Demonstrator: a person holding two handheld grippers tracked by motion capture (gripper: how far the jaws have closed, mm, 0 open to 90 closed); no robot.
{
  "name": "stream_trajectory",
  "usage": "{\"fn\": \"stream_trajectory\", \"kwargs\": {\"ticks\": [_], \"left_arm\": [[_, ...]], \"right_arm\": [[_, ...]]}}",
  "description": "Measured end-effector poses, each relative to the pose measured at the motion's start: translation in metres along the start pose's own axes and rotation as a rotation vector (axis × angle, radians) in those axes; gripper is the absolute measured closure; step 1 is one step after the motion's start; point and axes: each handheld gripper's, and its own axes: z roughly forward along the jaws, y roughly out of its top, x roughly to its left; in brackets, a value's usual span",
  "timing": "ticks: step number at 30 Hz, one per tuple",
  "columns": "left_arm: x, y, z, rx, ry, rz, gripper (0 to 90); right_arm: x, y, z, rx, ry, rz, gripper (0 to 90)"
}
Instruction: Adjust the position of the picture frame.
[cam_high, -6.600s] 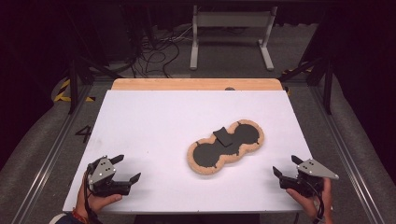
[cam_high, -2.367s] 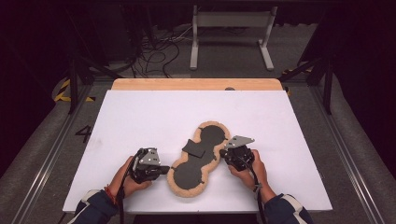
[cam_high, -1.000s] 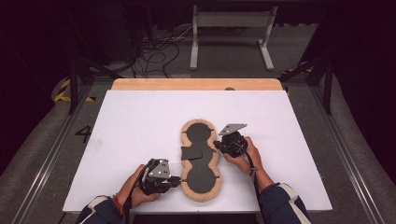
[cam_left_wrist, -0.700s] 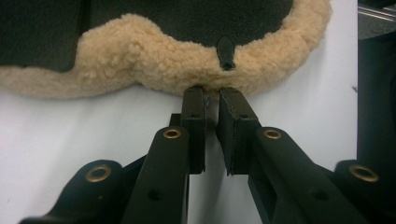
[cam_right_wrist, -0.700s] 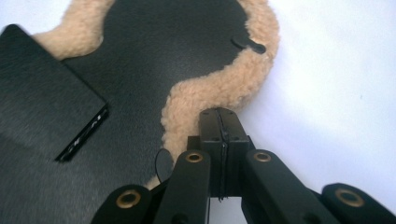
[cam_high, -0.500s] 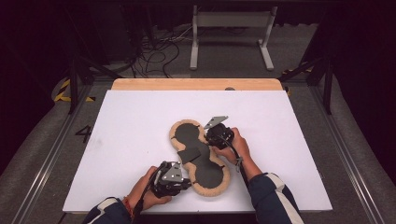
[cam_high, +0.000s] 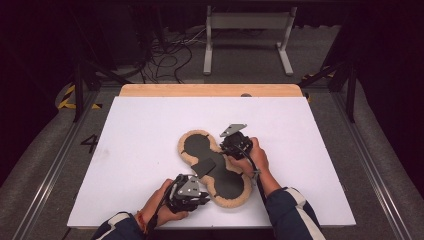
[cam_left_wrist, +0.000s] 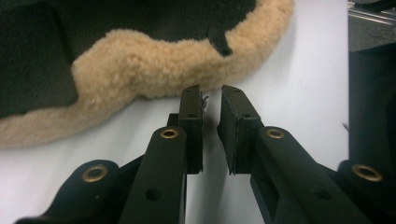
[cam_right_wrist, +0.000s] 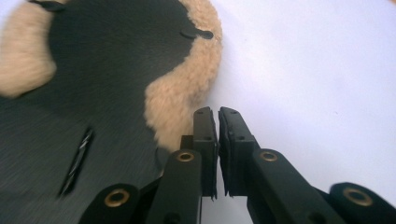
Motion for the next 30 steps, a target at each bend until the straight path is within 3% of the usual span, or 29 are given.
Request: {"fn": "stream_trajectory", "kwargs": {"ticks": [2,4,9,10,11,16,20,26,30], "left_arm": [[0.003,-0.006,-0.012,-0.016,0.011,-0.014,79.1],[0.010,-0.012,-0.025,-0.043,0.036,-0.036,78.8],[0.037,-0.028,-0.050,-0.080,0.167,-0.088,77.9],[0.037,-0.028,-0.050,-0.080,0.167,-0.088,78.0],[0.051,-0.036,-0.057,-0.100,0.197,-0.147,78.1],[0.077,-0.051,-0.071,-0.132,0.272,-0.233,77.2],[0.087,-0.054,-0.073,-0.141,0.281,-0.260,75.5],[0.101,-0.052,-0.072,-0.141,0.299,-0.267,74.8],[0.113,-0.049,-0.070,-0.169,0.321,-0.329,74.0]], "right_arm": [[0.003,-0.011,-0.015,-0.040,-0.004,-0.021,86.6],[0.004,-0.026,-0.031,-0.087,0.018,-0.011,87.0],[0.006,-0.063,-0.066,-0.153,0.040,0.034,88.9],[0.006,-0.068,-0.072,-0.152,0.039,0.035,89.2],[0.007,-0.074,-0.078,-0.160,0.044,0.044,89.6],[0.014,-0.100,-0.097,-0.151,0.083,0.077,89.8],[0.020,-0.114,-0.103,-0.132,0.100,0.089,90.0],[0.035,-0.130,-0.115,-0.106,0.118,0.084,90.0],[0.046,-0.136,-0.118,-0.108,0.161,0.065,90.0]]}}
